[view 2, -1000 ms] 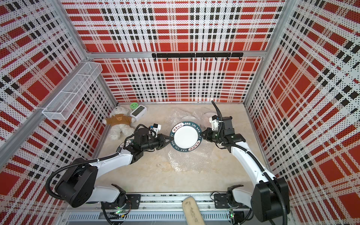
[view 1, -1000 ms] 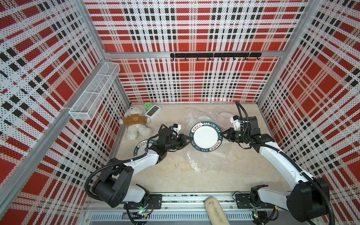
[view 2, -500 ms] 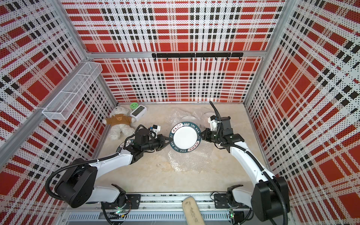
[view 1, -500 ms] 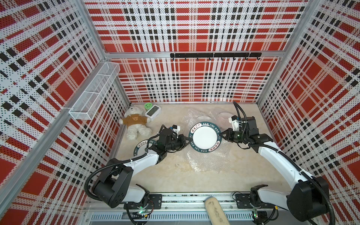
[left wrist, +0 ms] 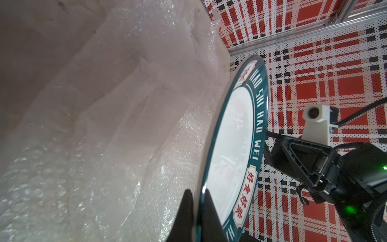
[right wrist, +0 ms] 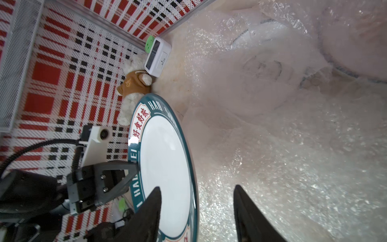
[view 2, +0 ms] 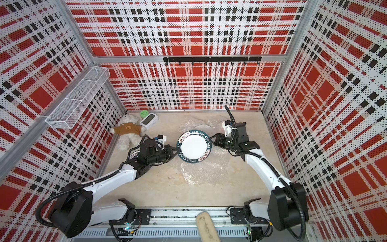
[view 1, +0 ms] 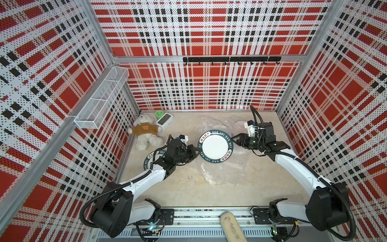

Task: Unpack dinner plates from bubble wrap
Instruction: Pick up the plate from the bubble wrap.

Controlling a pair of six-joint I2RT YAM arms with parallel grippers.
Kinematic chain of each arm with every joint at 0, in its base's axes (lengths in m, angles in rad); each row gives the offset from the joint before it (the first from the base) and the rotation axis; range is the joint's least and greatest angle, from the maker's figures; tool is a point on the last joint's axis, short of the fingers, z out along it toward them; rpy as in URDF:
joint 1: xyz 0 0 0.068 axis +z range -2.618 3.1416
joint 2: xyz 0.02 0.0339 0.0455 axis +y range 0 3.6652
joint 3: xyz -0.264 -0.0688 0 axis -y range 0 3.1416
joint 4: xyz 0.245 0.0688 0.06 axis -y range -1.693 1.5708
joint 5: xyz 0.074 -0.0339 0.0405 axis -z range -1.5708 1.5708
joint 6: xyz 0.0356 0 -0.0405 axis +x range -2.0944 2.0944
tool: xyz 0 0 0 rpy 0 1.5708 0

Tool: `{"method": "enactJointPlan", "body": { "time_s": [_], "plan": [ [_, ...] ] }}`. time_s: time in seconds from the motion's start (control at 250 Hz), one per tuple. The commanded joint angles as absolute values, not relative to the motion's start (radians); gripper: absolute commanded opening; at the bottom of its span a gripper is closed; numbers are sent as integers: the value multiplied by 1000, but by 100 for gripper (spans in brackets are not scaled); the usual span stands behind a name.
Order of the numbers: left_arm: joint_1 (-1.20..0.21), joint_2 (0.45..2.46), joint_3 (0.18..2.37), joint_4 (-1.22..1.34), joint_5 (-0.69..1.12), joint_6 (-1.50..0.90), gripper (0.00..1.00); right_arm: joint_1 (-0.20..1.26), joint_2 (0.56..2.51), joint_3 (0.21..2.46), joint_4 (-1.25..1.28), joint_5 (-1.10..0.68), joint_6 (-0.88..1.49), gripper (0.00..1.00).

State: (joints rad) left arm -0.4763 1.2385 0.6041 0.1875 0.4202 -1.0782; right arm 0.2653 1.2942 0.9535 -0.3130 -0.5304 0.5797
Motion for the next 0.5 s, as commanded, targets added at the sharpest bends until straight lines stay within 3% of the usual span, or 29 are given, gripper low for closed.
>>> {"method": "enactJointPlan", "body": {
  "time_s": [0.0,0.228,0.424,0.496],
  "plan": [
    [-453,1168,598,176,405,-1089,0,271,1305,992,-241,-526,589,66],
    [-394,1034,573,42,366,-1086,0,271,1324,1053,-261,-520,549,84],
    [-310,824,571,-265,300,-1057,0,269,1321,1031,-188,-551,564,100],
    [-236,743,570,-376,290,-1049,0,271,1313,1006,-169,-566,567,100]
  ]
}}
